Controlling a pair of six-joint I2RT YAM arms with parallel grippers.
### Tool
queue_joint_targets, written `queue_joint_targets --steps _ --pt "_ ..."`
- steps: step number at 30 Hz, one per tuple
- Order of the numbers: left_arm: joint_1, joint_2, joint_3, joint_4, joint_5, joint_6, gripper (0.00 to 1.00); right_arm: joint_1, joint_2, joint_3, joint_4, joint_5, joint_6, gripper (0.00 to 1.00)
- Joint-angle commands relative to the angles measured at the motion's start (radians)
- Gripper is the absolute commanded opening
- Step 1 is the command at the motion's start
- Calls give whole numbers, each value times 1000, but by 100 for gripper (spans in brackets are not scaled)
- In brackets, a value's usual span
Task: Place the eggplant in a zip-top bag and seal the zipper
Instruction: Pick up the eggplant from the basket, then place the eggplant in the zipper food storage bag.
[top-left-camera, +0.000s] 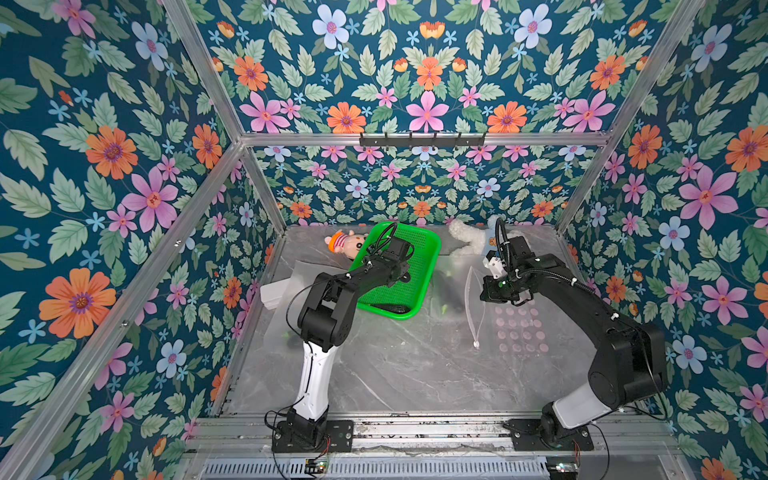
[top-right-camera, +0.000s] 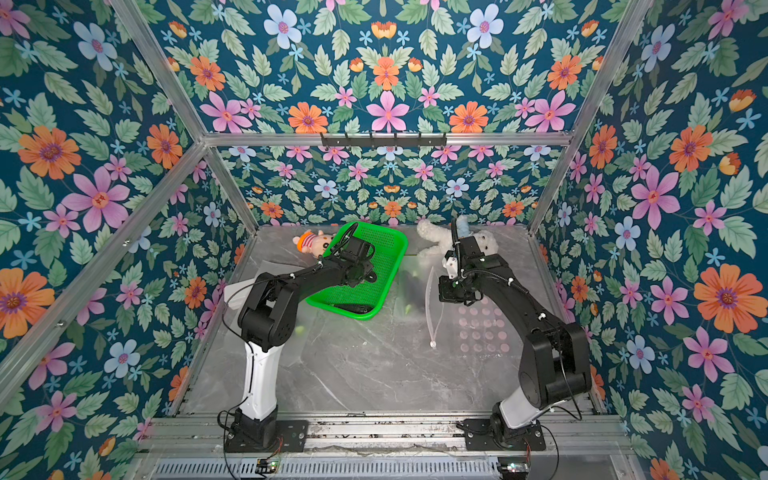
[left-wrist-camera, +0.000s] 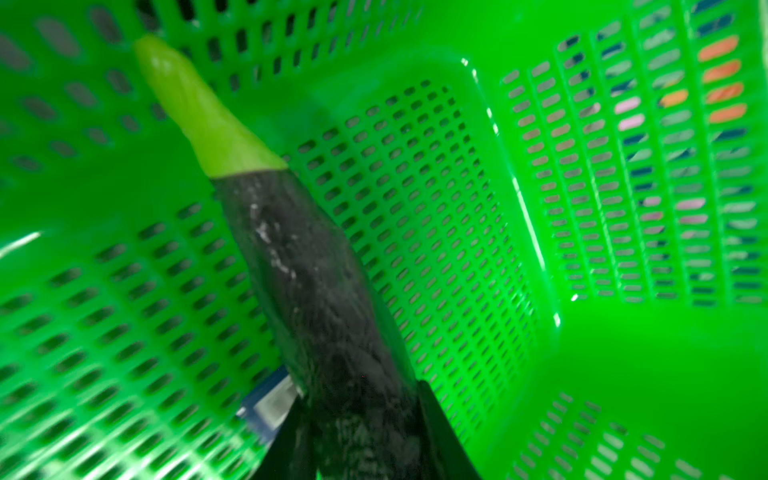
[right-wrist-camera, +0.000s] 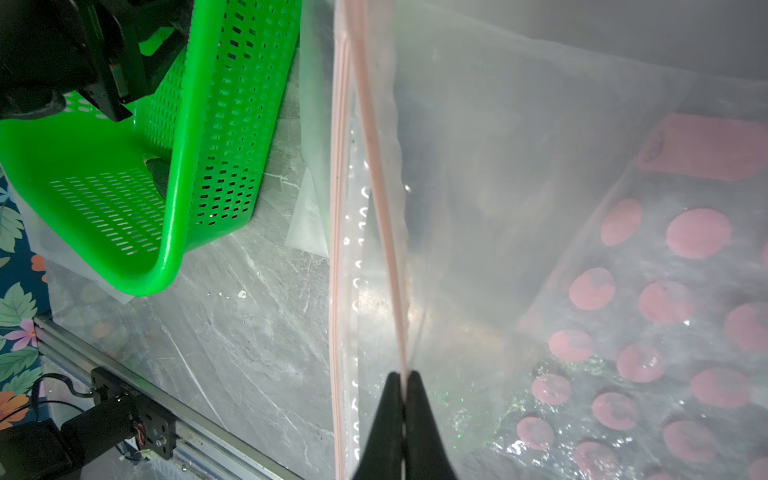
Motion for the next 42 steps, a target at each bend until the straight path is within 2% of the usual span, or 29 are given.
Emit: queue_joint_targets --steps 1,17,24,27,30,35,42 --pt "-21 -47 -16 -71 -6 87 28 2 2 10 1 -25 -15 0" --pt "-162 -352 -131 86 -123 269 32 -1 18 31 36 -128 37 0" --pt "-224 -453 -248 315 -87 365 31 -37 3 -5 129 -263 115 0" --pt "-249 -503 -318 454 -39 417 32 -47 9 -6 123 -274 116 0" --pt "-280 -517 -338 520 3 475 31 -56 11 0 126 -294 117 0" --pt "-324 -516 -387 629 62 497 32 -64 -2 3 153 -327 147 0" --pt "-386 -483 -455 773 56 520 32 -82 -43 -5 196 -380 209 0"
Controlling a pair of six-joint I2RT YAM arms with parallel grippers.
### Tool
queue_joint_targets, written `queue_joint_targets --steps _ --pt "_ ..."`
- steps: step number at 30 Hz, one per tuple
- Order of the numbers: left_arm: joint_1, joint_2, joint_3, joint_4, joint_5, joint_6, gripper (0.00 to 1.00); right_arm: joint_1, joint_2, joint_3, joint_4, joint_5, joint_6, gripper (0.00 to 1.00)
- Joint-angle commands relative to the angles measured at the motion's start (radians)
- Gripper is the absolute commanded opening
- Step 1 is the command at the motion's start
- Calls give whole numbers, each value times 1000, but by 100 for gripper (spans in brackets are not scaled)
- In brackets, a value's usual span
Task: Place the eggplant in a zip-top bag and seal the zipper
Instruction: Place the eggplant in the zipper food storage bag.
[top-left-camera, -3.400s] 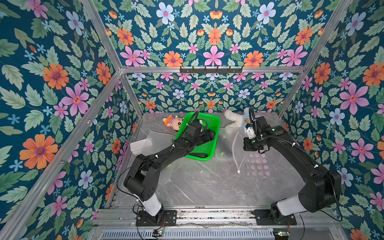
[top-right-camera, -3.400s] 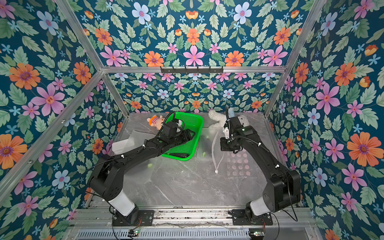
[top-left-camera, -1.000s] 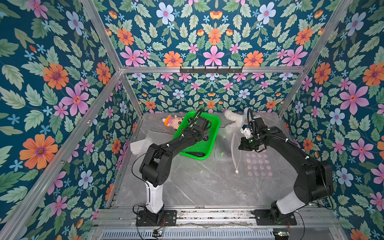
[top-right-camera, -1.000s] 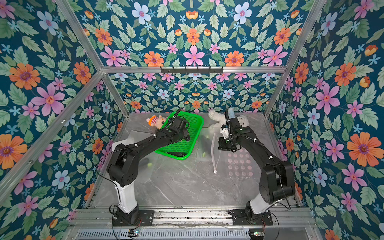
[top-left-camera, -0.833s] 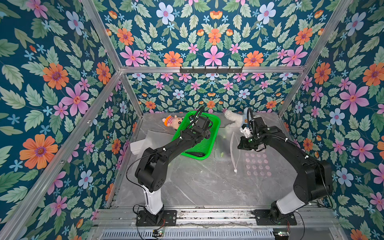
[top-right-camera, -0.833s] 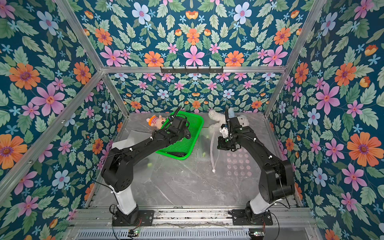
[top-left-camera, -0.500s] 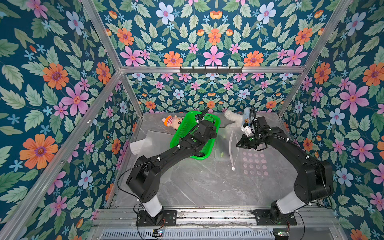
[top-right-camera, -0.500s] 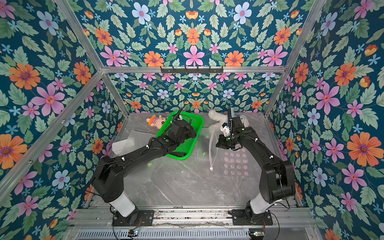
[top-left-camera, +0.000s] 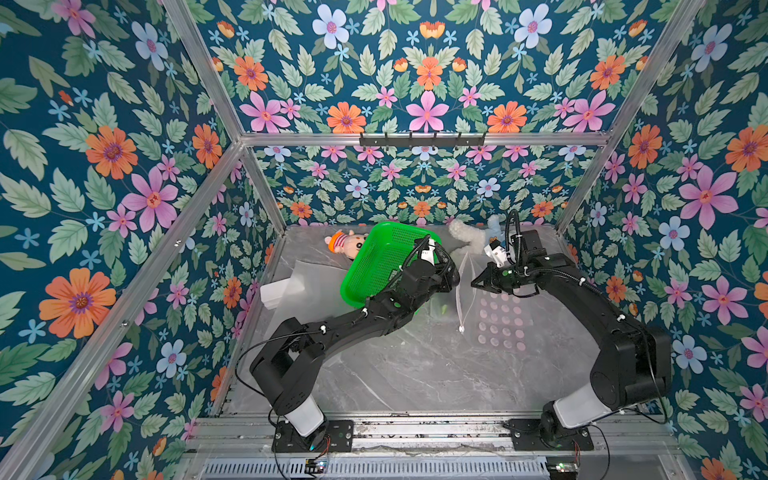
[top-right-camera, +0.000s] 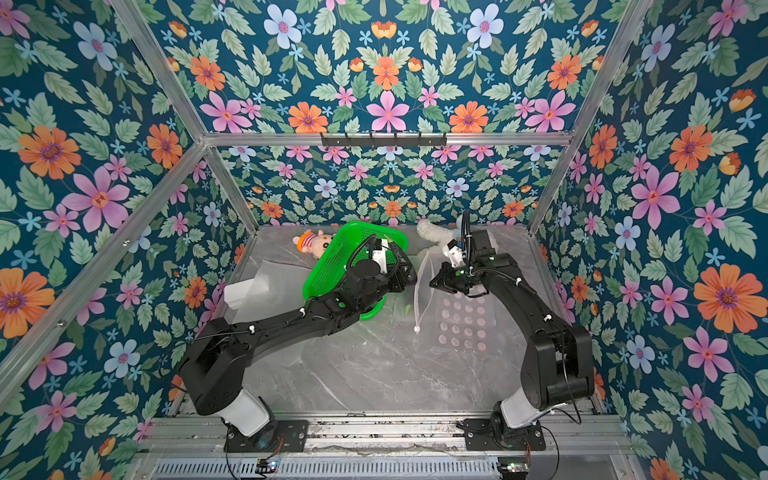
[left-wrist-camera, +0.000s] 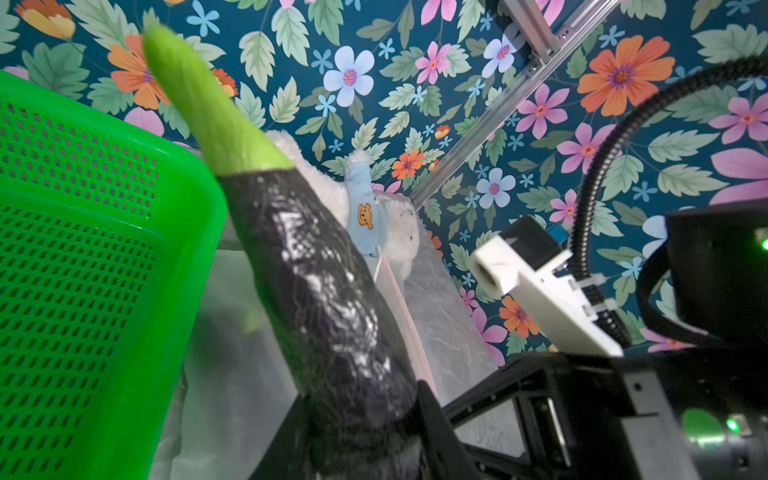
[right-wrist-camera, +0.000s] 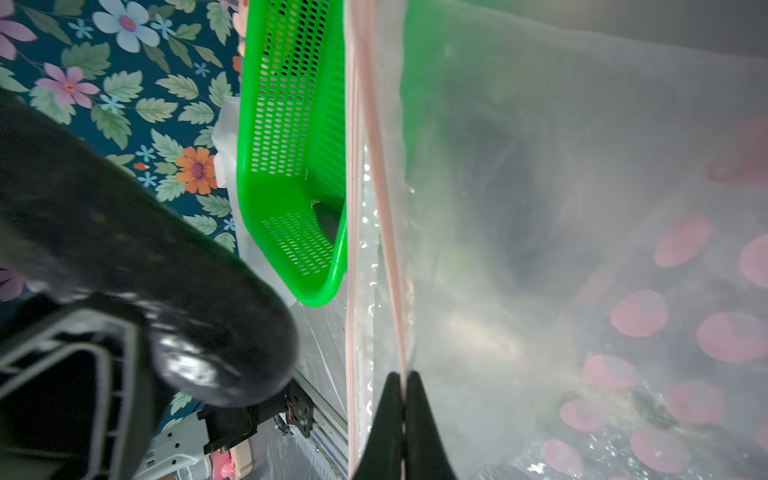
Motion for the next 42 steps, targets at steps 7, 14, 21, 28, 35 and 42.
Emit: queue_joint_targets --steps 7,14,21,28,35,42 --pt "-62 49 2 106 -22 94 32 -32 -58 -2 75 -82 94 0" --pt "-83 57 0 104 -44 148 33 -51 -81 -10 102 -115 126 0" --pt "-91 82 50 13 -3 205 36 -97 -108 -14 126 -148 152 0" --pt "-98 111 121 -121 110 306 47 -123 -122 6 113 -148 145 0" --pt "-102 111 166 -209 218 433 61 -124 -117 13 112 -167 139 0" --pt "-101 103 182 -243 178 485 65 -124 -112 10 112 -195 137 0"
